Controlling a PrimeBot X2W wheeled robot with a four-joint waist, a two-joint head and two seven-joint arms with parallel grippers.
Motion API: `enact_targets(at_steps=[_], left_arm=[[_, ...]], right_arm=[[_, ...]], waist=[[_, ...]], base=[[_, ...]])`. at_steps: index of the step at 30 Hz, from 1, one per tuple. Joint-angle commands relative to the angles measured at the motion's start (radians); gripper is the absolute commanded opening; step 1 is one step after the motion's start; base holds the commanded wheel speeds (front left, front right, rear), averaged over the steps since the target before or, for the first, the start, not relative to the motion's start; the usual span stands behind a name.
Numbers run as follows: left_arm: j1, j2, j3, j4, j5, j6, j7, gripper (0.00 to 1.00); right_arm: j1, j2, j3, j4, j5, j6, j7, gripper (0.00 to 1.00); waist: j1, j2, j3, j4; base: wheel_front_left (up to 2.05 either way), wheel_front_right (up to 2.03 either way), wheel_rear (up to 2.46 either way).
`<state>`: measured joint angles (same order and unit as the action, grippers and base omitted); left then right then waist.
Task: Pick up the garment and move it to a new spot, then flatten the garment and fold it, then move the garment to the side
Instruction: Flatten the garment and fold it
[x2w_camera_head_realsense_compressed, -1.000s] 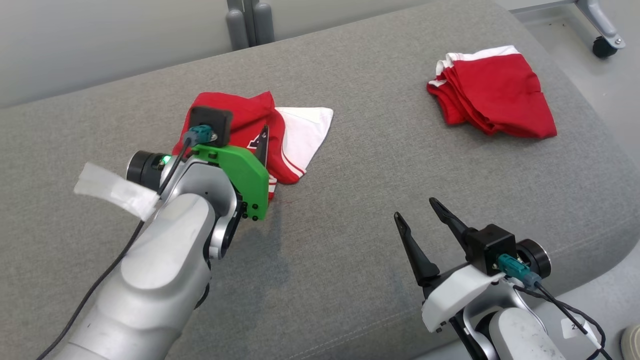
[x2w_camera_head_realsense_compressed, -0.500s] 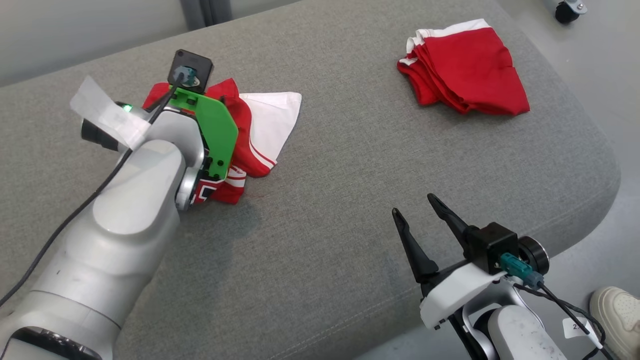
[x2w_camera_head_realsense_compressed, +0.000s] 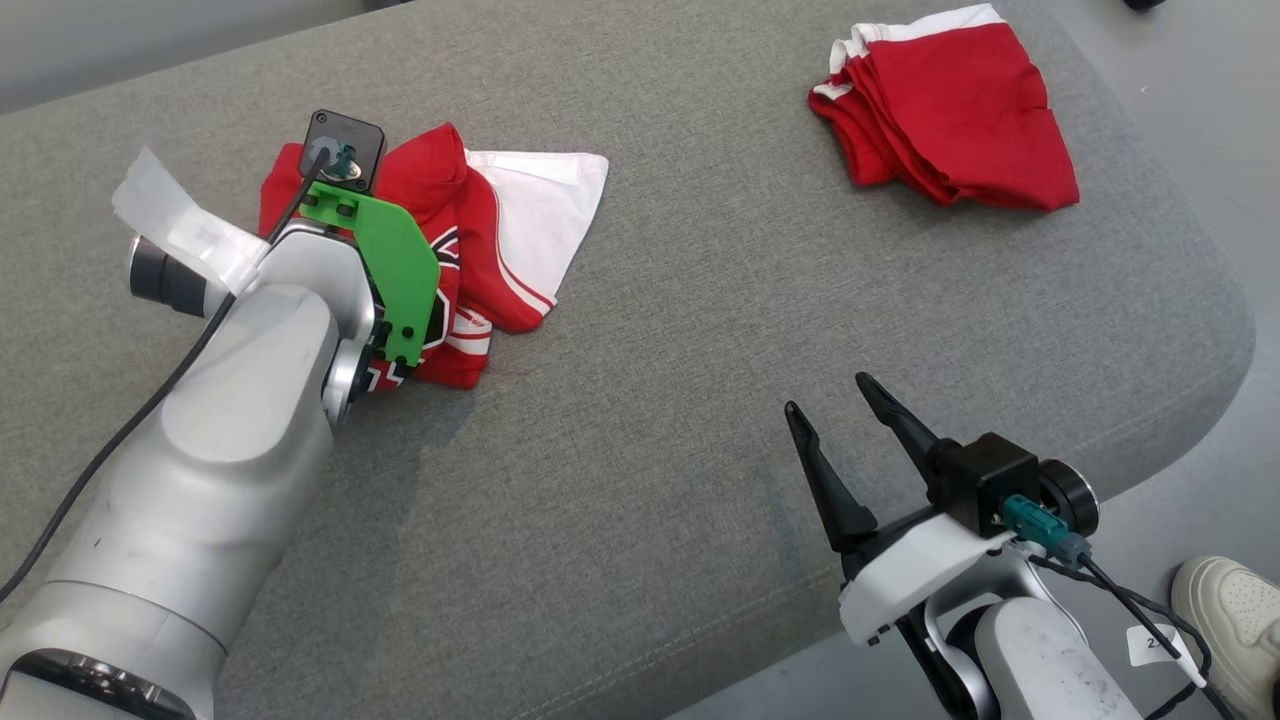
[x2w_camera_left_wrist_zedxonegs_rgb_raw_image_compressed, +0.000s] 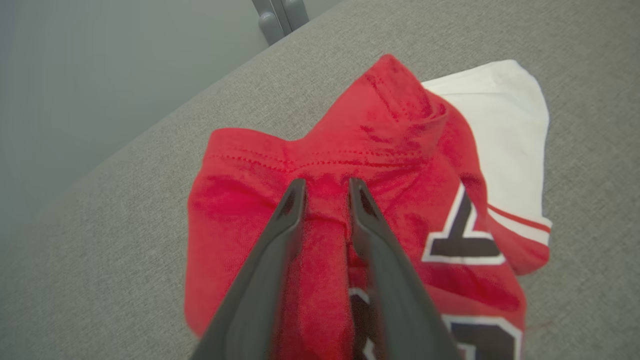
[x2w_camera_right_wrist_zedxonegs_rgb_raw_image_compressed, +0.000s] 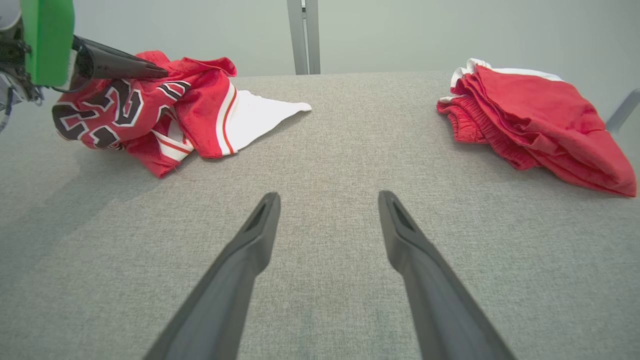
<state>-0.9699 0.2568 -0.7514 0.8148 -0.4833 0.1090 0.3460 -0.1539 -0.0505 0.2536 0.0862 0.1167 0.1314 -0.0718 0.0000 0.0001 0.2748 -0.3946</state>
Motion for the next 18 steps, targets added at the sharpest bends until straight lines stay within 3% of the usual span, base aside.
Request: enact_targets(at_steps=[1, 10, 18], left_arm=[[-0.012, -0.004, 0.004, 0.006, -0.007, 0.0, -0.016, 0.0], [-0.039, -0.026, 0.031, 0.004, -0.035, -0.002, -0.089, 0.0], [-0.103, -0.073, 0.072, -0.048, -0.056, -0.016, -0.248, 0.0]], right_arm=[[-0.013, 0.0, 0.002, 0.005, 0.004, -0.001, -0.004, 1.0], [-0.014, 0.0, 0.001, 0.015, -0.001, -0.001, 0.001, 1.0], [-0.009, 0.0, 0.0, 0.021, -0.004, -0.001, 0.004, 1.0]], waist=[[0.0, -0.0001, -0.003, 0.006], [0.0, -0.0001, -0.025, 0.02], [0.0, -0.0001, -0.055, 0.032]], base=[[0.0, 0.0, 0.0], [0.0, 0.0, 0.0], [0.0, 0.0, 0.0]])
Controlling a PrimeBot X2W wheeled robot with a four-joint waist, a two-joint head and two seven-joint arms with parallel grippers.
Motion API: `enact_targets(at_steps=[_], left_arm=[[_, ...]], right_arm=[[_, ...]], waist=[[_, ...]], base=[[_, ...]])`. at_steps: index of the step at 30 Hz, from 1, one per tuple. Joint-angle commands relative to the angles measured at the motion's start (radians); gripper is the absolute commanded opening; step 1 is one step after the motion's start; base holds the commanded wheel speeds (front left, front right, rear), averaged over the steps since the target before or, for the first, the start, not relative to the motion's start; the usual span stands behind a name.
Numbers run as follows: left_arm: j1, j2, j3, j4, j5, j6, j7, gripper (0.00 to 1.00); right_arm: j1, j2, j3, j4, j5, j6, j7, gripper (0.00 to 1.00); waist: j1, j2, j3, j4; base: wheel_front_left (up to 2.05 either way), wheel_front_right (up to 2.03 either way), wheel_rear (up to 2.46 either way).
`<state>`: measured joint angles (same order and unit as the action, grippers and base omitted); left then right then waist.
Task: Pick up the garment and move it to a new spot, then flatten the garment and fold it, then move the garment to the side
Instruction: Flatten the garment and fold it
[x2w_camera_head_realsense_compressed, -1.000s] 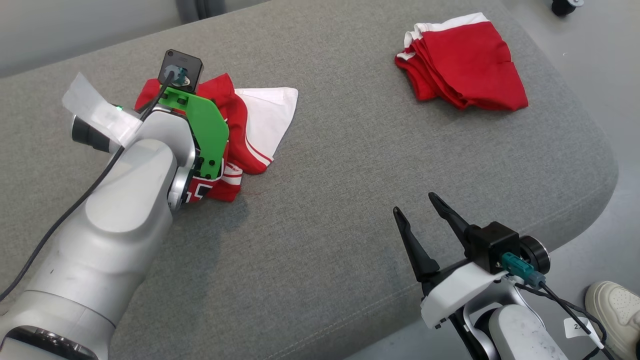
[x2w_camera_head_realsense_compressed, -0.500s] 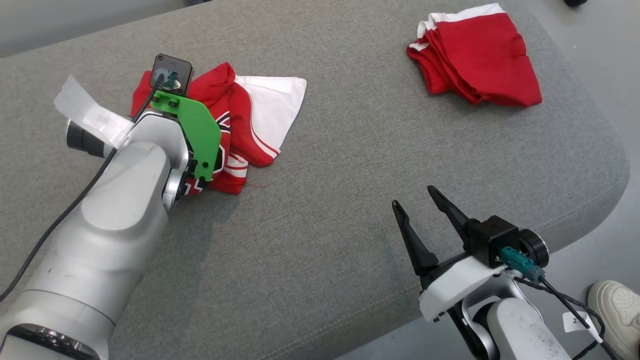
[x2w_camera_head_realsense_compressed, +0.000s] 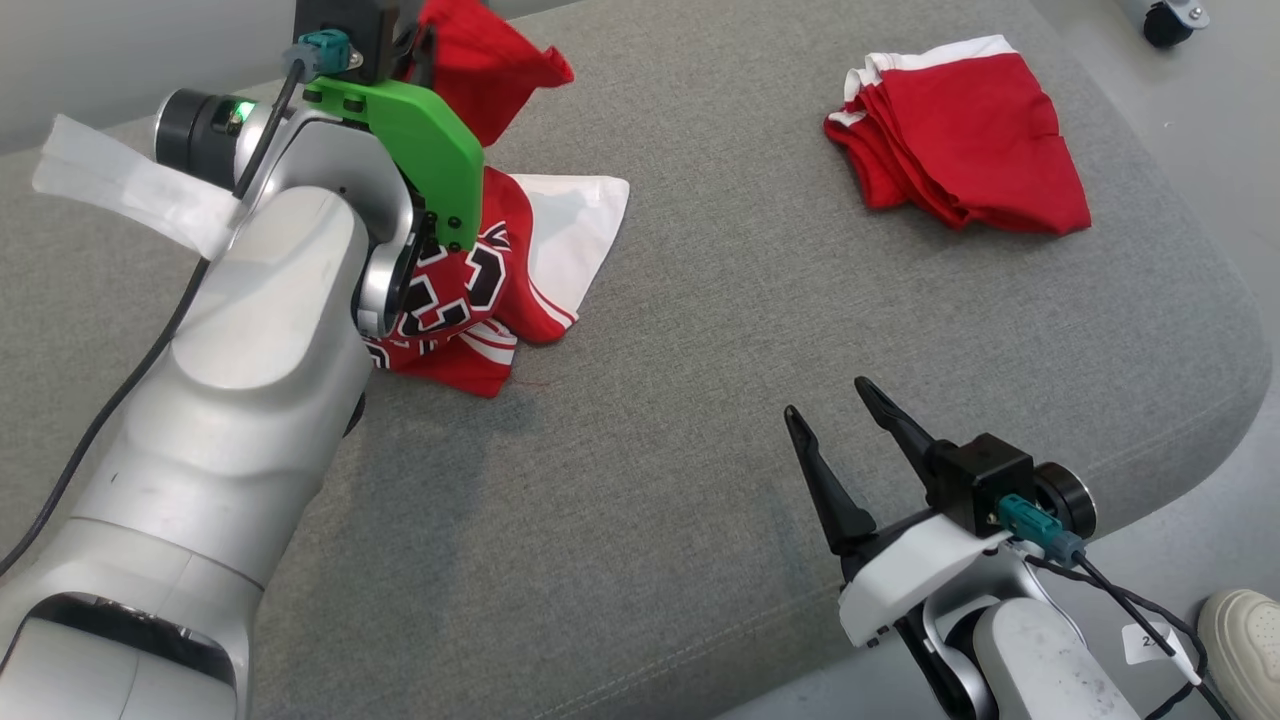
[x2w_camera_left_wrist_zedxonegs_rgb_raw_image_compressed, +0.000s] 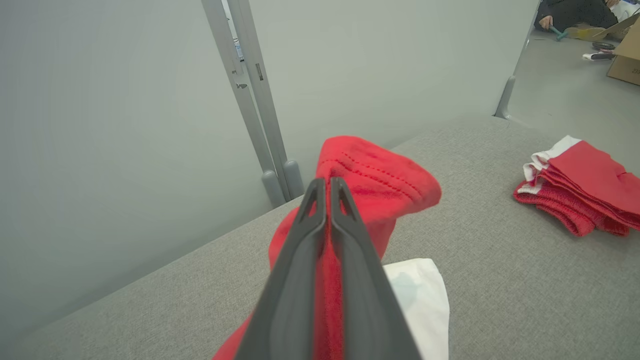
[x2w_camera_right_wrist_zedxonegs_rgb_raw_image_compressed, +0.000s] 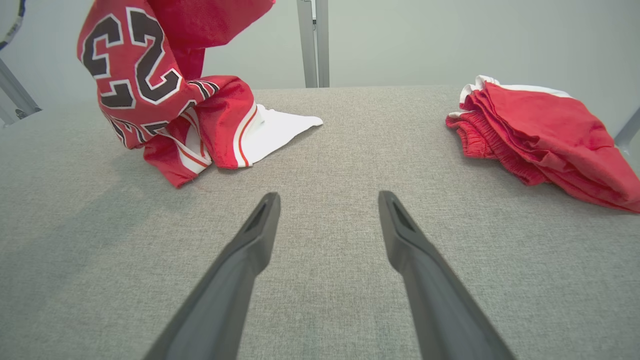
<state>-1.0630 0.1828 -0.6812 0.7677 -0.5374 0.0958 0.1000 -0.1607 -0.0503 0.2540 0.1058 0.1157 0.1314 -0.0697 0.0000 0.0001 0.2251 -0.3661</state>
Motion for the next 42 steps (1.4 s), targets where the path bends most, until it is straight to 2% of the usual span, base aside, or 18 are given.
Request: enact_targets(at_steps=[1, 10, 13, 17, 21, 27, 31, 36, 42], left_arm=[[-0.02, -0.005, 0.001, -0.009, 0.001, -0.007, -0.021, 0.0], [-0.09, -0.084, 0.013, -0.127, -0.019, -0.057, -0.184, 0.0], [-0.094, -0.101, 0.026, -0.17, -0.048, -0.056, -0.214, 0.0], [-0.033, -0.111, 0.062, -0.209, -0.107, -0.03, -0.224, 0.0], [0.082, -0.064, 0.117, -0.229, -0.158, 0.01, -0.237, 0.0], [0.308, 0.055, 0.201, -0.221, -0.206, 0.082, -0.28, 0.0], [0.436, 0.113, 0.268, -0.23, -0.249, 0.115, -0.312, 0.0], [0.554, 0.136, 0.332, -0.25, -0.286, 0.143, -0.341, 0.0], [0.675, 0.12, 0.407, -0.267, -0.3, 0.16, -0.363, 0.0]], right_arm=[[0.0, 0.0, 0.0, 0.001, -0.003, -0.001, 0.001, 1.0], [0.011, 0.0, 0.006, 0.001, -0.002, -0.001, 0.007, 1.0], [0.013, 0.0, 0.001, -0.002, -0.004, -0.001, 0.008, 1.0], [0.018, 0.0, -0.014, -0.01, -0.007, -0.001, 0.008, 1.0], [0.025, 0.0, -0.027, -0.015, -0.009, -0.001, 0.007, 1.0], [0.029, 0.0, -0.031, -0.016, -0.016, -0.002, 0.012, 1.0], [0.031, -0.001, -0.032, -0.019, -0.025, -0.002, 0.021, 1.0], [0.039, -0.001, -0.033, -0.024, -0.033, -0.002, 0.031, 1.0], [0.047, -0.001, -0.027, -0.033, -0.042, -0.002, 0.044, 1.0]], waist=[[0.0, -0.0001, -0.009, 0.004], [0.0, -0.0001, -0.035, 0.012], [0.0, -0.0001, -0.037, 0.017], [0.0, -0.0001, -0.033, 0.036], [0.0, -0.0001, -0.027, 0.065], [0.0, -0.0001, -0.04, 0.107], [0.0, -0.0001, -0.051, 0.132], [0.0, -0.0001, -0.065, 0.156], [0.0, -0.0001, -0.08, 0.177]], base=[[0.0, 0.0, 0.0], [0.0, 0.0, 0.0], [0.0, 0.0, 0.0], [0.0, 0.0, 0.0], [0.0, 0.0, 0.0], [0.0, 0.0, 0.0], [0.0, 0.0, 0.0], [0.0, 0.0, 0.0], [0.0, 0.0, 0.0]])
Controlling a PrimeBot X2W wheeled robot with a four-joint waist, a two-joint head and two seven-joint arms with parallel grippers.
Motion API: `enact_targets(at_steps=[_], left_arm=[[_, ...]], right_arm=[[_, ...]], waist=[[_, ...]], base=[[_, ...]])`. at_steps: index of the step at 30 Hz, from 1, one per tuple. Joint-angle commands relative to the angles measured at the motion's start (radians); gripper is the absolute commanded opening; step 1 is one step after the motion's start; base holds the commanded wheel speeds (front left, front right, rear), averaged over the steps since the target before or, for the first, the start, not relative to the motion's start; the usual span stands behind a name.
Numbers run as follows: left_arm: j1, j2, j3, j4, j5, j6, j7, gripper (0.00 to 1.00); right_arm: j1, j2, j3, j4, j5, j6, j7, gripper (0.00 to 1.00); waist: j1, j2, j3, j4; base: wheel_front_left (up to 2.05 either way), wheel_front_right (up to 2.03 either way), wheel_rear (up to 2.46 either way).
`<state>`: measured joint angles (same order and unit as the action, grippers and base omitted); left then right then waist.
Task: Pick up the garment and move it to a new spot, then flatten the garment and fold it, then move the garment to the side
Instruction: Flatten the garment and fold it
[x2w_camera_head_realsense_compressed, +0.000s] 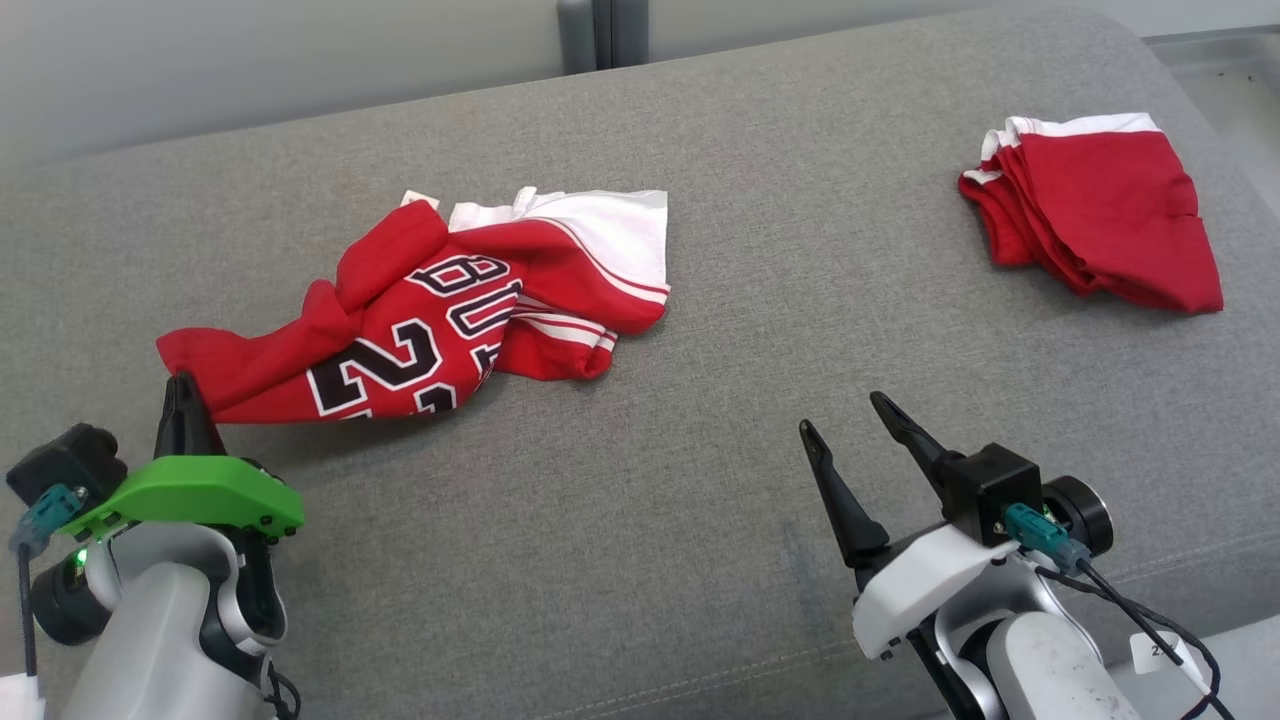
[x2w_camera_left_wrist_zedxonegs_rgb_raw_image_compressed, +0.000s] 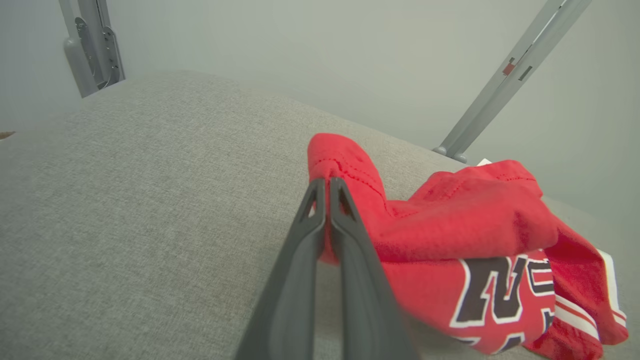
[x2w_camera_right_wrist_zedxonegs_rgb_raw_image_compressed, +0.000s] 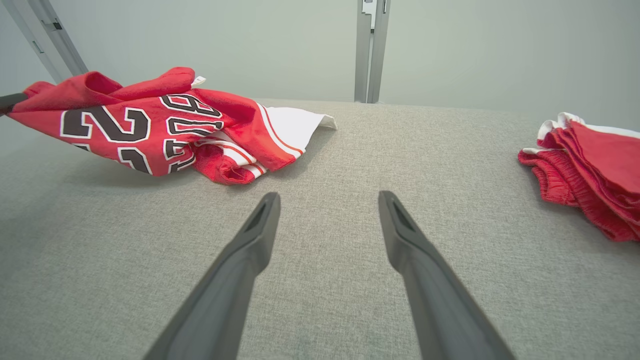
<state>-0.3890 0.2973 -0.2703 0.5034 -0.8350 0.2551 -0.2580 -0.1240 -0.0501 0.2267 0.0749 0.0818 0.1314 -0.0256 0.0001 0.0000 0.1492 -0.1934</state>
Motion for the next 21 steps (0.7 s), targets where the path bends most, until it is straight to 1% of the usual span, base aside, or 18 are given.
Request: enact_targets(at_steps=[1, 3, 4, 5, 6, 10, 12, 16, 17, 21], left_arm=[[0.014, 0.0, 0.012, -0.003, 0.0, 0.004, -0.007, 0.0], [0.036, -0.019, 0.045, -0.009, 0.008, 0.011, -0.007, 0.0], [0.045, -0.03, 0.068, -0.016, 0.01, 0.011, -0.008, 0.22], [0.058, -0.044, 0.089, -0.02, 0.01, 0.009, -0.008, 0.69], [0.073, -0.058, 0.11, -0.02, 0.008, 0.006, -0.008, 1.0], [0.11, -0.125, 0.221, -0.005, -0.041, -0.007, -0.007, 1.0], [0.127, -0.167, 0.29, -0.002, -0.086, -0.025, -0.007, 1.0], [0.155, -0.209, 0.392, -0.006, -0.109, -0.066, -0.008, 1.0], [0.16, -0.216, 0.409, -0.015, -0.104, -0.082, -0.008, 1.0], [0.188, -0.231, 0.448, -0.076, -0.02, -0.139, -0.008, 1.0]], right_arm=[[0.01, -0.001, 0.0, -0.004, -0.009, -0.002, 0.003, 1.0], [0.01, -0.001, 0.002, -0.007, -0.009, -0.002, 0.007, 1.0], [0.011, -0.001, 0.002, -0.008, -0.01, -0.002, 0.009, 1.0], [0.012, -0.001, 0.003, -0.009, -0.012, -0.002, 0.01, 1.0], [0.013, -0.001, 0.003, -0.01, -0.013, -0.002, 0.012, 1.0], [0.02, -0.001, 0.006, -0.012, -0.014, -0.002, 0.019, 1.0], [0.022, -0.001, 0.005, -0.013, -0.014, -0.002, 0.021, 1.0], [0.032, -0.001, 0.0, -0.017, -0.016, -0.002, 0.025, 1.0], [0.033, -0.001, -0.002, -0.019, -0.017, -0.002, 0.027, 1.0], [0.04, -0.001, -0.015, -0.026, -0.023, -0.002, 0.032, 1.0]], waist=[[-0.0001, 0.0, -0.006, 0.006], [-0.0001, 0.0, -0.01, 0.009], [-0.0001, 0.0, -0.012, 0.009], [-0.0001, 0.0, -0.014, 0.01], [-0.0001, 0.0, -0.017, 0.009], [-0.0001, 0.0, -0.029, 0.007], [-0.0001, 0.0, -0.036, 0.006], [-0.0001, 0.0, -0.05, 0.008], [-0.0001, 0.0, -0.053, 0.009], [-0.0001, 0.0, -0.064, 0.024]], base=[[0.0, 0.0, 0.0], [0.0, 0.0, 0.0], [0.0, 0.0, 0.0], [0.0, 0.0, 0.0], [0.0, 0.0, 0.0], [0.0, 0.0, 0.0], [0.0, 0.0, 0.0], [0.0, 0.0, 0.0], [0.0, 0.0, 0.0], [0.0, 0.0, 0.0]])
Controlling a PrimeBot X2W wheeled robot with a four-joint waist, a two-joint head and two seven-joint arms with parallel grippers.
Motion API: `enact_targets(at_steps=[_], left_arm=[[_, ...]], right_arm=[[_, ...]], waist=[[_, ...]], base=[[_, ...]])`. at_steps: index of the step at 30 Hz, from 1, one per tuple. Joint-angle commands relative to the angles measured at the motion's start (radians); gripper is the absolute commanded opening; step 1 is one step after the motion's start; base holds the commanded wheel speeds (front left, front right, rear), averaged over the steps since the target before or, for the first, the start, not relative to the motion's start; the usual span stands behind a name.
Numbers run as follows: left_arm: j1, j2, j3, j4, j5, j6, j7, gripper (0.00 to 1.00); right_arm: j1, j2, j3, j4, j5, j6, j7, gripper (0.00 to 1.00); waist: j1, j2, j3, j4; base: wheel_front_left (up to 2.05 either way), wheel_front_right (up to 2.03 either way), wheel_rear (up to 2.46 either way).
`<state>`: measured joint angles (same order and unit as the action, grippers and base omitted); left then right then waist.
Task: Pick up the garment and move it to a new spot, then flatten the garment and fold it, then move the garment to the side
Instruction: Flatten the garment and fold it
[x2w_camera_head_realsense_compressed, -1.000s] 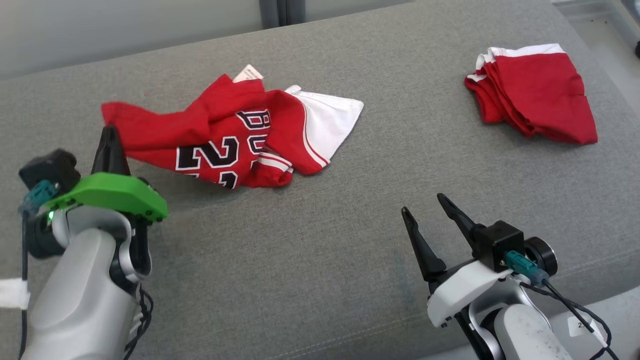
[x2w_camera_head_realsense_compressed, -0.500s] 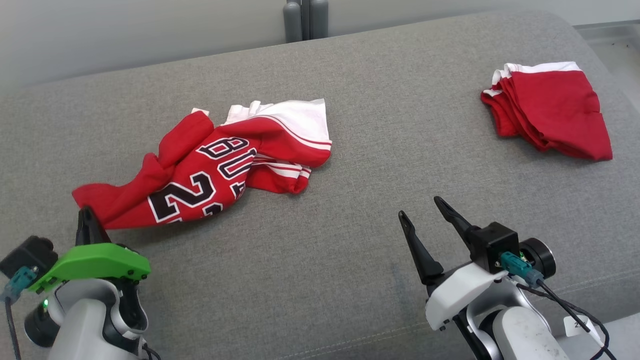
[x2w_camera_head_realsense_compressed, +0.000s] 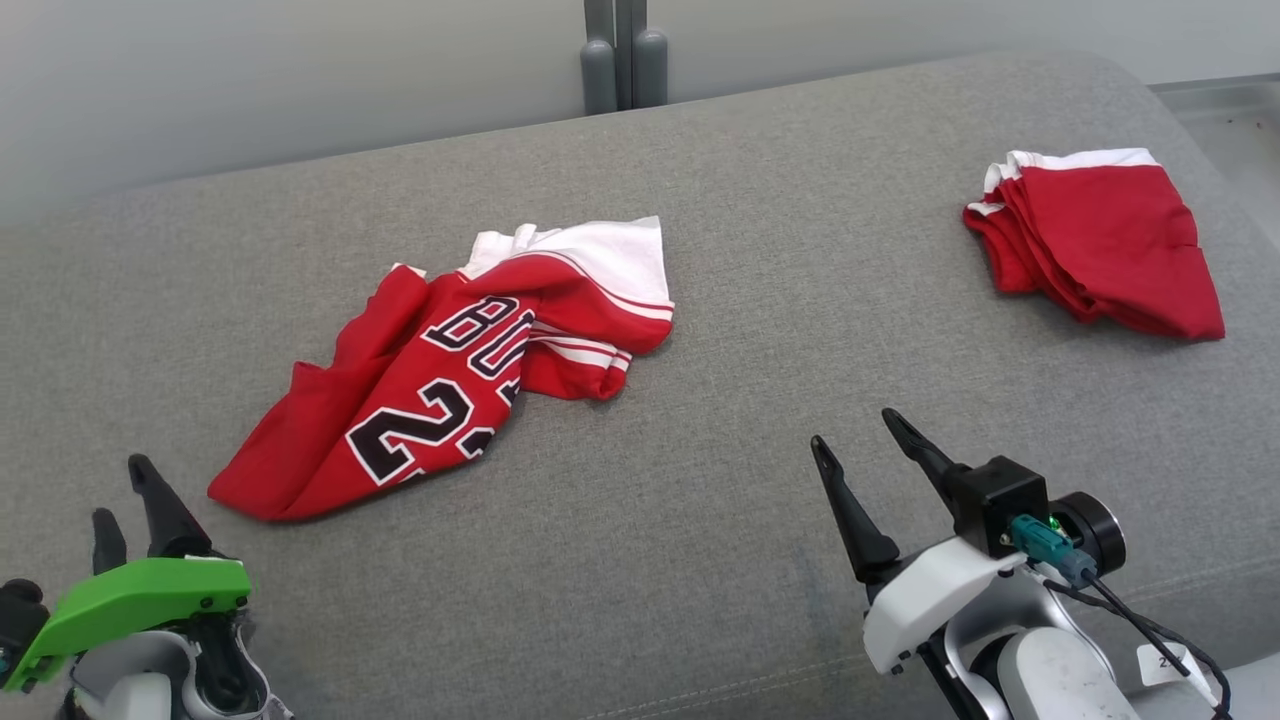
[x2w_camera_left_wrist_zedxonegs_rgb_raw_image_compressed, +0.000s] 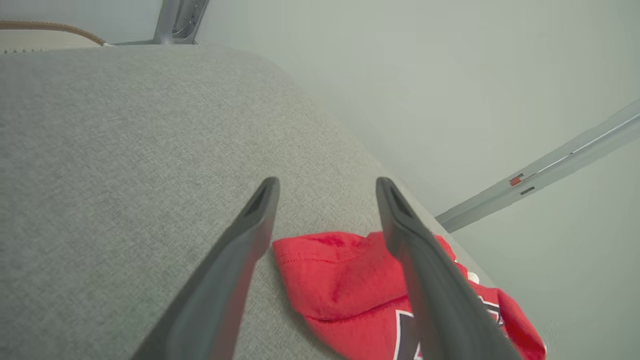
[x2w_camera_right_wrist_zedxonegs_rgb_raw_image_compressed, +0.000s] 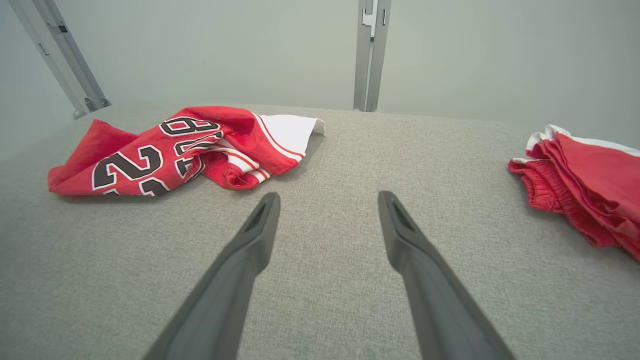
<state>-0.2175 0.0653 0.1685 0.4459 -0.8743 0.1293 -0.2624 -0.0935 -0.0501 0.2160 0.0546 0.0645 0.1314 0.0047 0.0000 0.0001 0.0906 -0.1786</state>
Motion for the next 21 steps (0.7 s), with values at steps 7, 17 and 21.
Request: enact_targets(at_steps=[7, 17, 21], left_arm=[[0.082, -0.014, 0.013, -0.185, 0.161, -0.095, -0.002, 1.0], [0.181, -0.014, -0.097, -0.367, 0.302, -0.088, -0.002, 1.0], [0.223, -0.014, -0.156, -0.412, 0.38, -0.097, -0.002, 1.0]], right_arm=[[0.021, -0.001, -0.018, -0.011, -0.008, -0.002, 0.016, 1.0], [0.0, -0.001, -0.03, 0.015, -0.015, -0.002, 0.062, 1.0], [-0.032, -0.001, -0.037, 0.047, -0.015, -0.002, 0.107, 1.0]], waist=[[0.0, -0.0001, -0.02, 0.053], [0.0, -0.0001, -0.036, 0.11], [0.0, -0.0001, -0.038, 0.133]], base=[[0.0, 0.0, 0.0], [0.0, 0.0, 0.0], [0.0, 0.0, 0.0]])
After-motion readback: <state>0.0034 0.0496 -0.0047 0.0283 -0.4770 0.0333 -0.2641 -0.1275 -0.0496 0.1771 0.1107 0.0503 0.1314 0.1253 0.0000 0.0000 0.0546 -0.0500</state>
